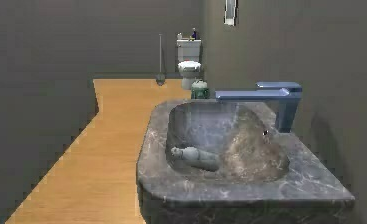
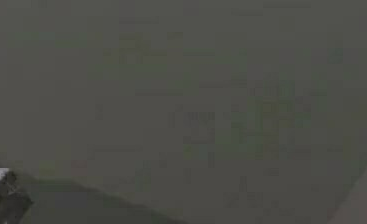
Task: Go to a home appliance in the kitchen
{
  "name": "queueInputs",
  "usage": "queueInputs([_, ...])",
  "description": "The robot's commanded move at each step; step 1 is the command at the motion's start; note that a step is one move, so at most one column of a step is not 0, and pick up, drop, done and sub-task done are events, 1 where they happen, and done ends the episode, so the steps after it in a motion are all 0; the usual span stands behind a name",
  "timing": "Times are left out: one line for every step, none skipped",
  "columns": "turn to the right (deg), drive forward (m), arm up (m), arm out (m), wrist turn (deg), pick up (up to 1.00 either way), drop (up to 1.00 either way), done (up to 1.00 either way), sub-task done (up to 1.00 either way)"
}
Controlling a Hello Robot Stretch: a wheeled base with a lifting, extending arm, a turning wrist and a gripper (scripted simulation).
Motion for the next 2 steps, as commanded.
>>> queueInputs([-45.0, 0.00, 0.00, 0.00, 0.0, 0.00, 0.00, 0.00, 0.00])
queueInputs([-45.0, 0.00, 0.00, 0.00, 0.0, 0.00, 0.00, 0.00, 0.00])
